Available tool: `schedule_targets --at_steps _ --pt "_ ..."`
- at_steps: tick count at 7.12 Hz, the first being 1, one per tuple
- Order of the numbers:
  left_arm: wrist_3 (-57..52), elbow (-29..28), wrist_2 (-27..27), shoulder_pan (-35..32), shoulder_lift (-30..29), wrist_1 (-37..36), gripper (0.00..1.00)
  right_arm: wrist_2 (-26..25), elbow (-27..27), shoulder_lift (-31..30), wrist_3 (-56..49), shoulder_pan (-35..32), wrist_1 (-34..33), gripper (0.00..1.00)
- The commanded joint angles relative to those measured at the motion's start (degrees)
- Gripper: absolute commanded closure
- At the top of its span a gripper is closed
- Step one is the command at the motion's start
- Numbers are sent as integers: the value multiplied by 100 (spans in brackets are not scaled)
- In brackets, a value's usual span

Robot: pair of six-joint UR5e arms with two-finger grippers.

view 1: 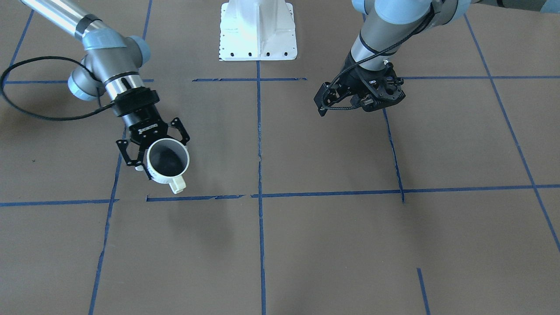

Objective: Left arm hands cup to right arm to dump lemon

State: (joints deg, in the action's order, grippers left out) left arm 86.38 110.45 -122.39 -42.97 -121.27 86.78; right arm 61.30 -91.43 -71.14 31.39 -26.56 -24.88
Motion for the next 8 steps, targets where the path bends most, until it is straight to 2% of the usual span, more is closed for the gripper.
schedule_targets --at_steps 1,3,5,7,8 --pt "563 -129 -119 -71 -283 40 0 -1538 46 765 -36 1070 -779 62" --pt "1008 -121 -363 -124 -353 258 0 -1735 292 1032 17 1319 -825 61" --pt "1337 -129 -365 -115 -450 427 0 -1745 337 1093 17 1477 -834 60" --pt "1609 -321 -365 -36 -774 436 0 -1753 574 1453 8 1513 -843 58" --pt "1592 -349 -365 182 -785 488 0 -1745 574 1480 8 1513 -843 58"
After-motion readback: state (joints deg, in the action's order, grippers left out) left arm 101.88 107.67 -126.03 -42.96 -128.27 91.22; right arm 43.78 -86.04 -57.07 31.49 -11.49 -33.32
